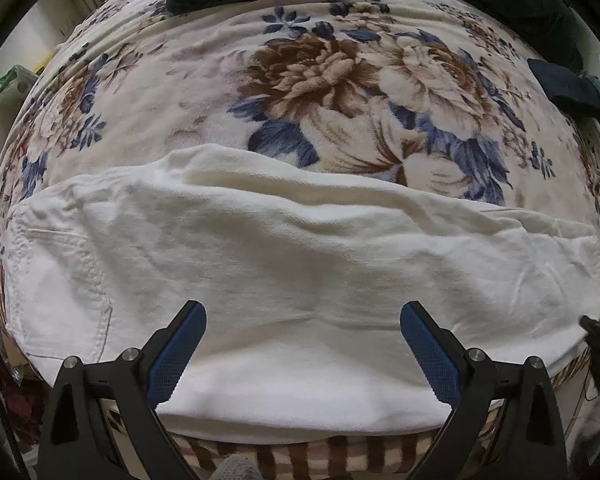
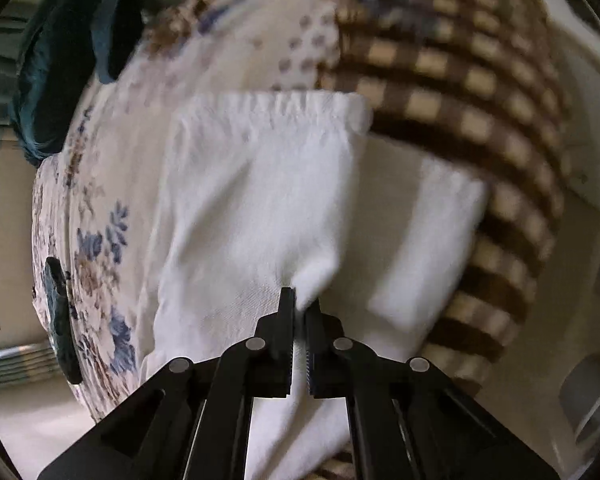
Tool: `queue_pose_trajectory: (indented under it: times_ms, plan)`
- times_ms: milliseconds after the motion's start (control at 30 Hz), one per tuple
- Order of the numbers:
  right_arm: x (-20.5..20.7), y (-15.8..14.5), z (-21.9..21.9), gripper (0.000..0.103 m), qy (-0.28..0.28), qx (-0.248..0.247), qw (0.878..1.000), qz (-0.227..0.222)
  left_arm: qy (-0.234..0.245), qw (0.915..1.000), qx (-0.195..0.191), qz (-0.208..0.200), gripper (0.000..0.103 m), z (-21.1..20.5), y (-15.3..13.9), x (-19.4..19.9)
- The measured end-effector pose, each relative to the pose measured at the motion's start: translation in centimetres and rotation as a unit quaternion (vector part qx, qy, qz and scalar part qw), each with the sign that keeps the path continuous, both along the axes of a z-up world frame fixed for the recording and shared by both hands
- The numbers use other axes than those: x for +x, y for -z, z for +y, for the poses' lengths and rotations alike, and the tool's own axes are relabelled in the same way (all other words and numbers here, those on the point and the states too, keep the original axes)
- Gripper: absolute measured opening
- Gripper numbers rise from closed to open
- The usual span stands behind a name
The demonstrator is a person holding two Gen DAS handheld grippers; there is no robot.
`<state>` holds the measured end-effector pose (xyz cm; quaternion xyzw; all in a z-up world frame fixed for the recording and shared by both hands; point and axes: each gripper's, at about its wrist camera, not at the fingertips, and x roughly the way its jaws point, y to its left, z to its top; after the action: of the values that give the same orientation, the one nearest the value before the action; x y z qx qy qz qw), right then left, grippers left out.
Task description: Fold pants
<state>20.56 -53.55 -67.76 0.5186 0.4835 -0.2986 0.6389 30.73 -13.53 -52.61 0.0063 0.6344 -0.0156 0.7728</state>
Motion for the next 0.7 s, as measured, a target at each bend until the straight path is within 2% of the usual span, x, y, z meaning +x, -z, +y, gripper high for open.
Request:
queue_pose_trajectory:
  times_ms: [133,200,267,333,367,400,433,500,600,700]
  plan:
    - [-3.2,-3.8,-0.3,0.004,0.007,-0.02,1.0,0.006,0.006,1.0,-0.005,0.004,0.1,-0.4,0.0,-0.5]
    - [-4.2,-3.4,-0.4,0.004,0.008,-0.015,1.0,0.02,0.01,0.9999,-0.004,0.007,0.1,-0.5,0.1,-0.7]
    - [-3.9,-1.2,-0.5,0.005,-0.026,-0.003,0.998,0.055,0.009,0.9999,-0.004,0.008,0.1,-0.4,0.2,-0.8]
    - [-3.1,0.5,-0.4,0.018,-0.042,0.024,0.996,0.079,0.007,0.9999,-0.006,0.007,0.1,0.0,0.1,-0.9]
    - [-2.7,0.6,-0.4,0.021,-0.046,0.026,0.995,0.089,0.007,1.0,-0.006,0.004,0.1,0.4,-0.1,-0.9]
    - [-2.4,0.2,-0.2,0.033,-0.049,0.02,0.995,0.089,0.005,1.0,-0.005,0.001,0.1,1.0,-0.4,-0.8]
    - [-1.9,-0.6,0.2,0.051,-0.056,0.007,0.994,0.09,0.002,1.0,-0.006,-0.002,0.1,1.6,-0.6,-0.9]
    - [-0.7,-2.7,1.9,0.064,-0.078,-0.028,0.992,0.092,-0.017,0.9998,-0.012,0.0,0.1,4.3,-1.4,-0.9]
    - [1.8,-4.7,7.0,0.064,-0.138,-0.051,0.985,0.086,-0.053,0.9986,-0.004,0.0,0.1,9.0,-2.5,-1.1]
    - [3.9,-4.8,14.5,0.064,-0.202,-0.003,0.977,0.071,-0.1,0.9947,0.024,0.005,0.1,15.5,-3.2,-1.7]
